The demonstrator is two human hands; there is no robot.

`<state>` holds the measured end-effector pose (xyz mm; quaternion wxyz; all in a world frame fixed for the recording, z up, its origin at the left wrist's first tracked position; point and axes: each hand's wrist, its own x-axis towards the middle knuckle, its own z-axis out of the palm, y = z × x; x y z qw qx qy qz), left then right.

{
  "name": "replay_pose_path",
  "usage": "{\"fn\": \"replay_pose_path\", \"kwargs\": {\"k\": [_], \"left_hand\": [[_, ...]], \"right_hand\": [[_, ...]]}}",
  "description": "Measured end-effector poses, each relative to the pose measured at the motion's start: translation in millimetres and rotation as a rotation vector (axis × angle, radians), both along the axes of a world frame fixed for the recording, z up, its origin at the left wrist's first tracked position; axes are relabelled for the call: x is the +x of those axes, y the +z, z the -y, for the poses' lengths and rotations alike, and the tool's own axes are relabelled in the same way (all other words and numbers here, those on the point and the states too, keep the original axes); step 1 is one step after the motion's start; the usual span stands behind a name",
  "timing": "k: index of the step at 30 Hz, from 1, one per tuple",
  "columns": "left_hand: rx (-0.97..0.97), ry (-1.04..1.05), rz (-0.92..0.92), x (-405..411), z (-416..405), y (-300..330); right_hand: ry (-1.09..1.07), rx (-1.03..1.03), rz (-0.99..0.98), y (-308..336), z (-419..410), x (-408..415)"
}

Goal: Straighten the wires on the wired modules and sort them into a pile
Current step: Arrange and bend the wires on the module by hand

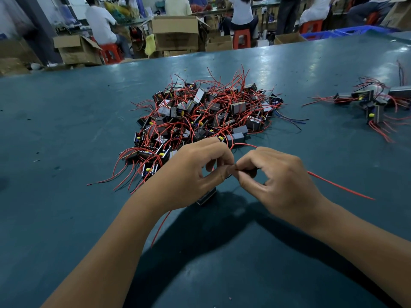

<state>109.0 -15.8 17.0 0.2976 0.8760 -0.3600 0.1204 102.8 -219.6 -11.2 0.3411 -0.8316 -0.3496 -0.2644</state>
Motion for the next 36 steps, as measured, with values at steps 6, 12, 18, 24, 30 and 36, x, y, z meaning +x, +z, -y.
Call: {"fn": "replay_pose_path", "kwargs": {"k": [6,12,18,24,30,36], "left_hand": [[0.052,0.002,0.053,0.5,-1.5,1.9],[0.025,0.016,0.025,-0.9,2.3,2.8],[-0.001,0.041,-0.047,-3.5,8.9,-0.1],[-0.082,0.077,-0.123,-7.7,14.7,1.5],[-0.199,0.107,-0.270,-10.8,23.6,-4.7],[-0.306,0.154,-0.431,-10.3,23.7,-5.0]], "right_hand": [[-0.007,0.013,-0.015,0.5,-0.8,-0.9],[0.000,0.011,-0.014,0.6,-0.8,-1.3],[0.001,0.008,0.013,1.7,-1.1,-1.1],[-0.020,0.032,0.025,1.4,-0.9,-0.2],[-0.016,0.071,0.002,0.4,-1.1,-1.3],[-0.027,0.060,-0.001,0.9,-3.4,-1.9]]}}
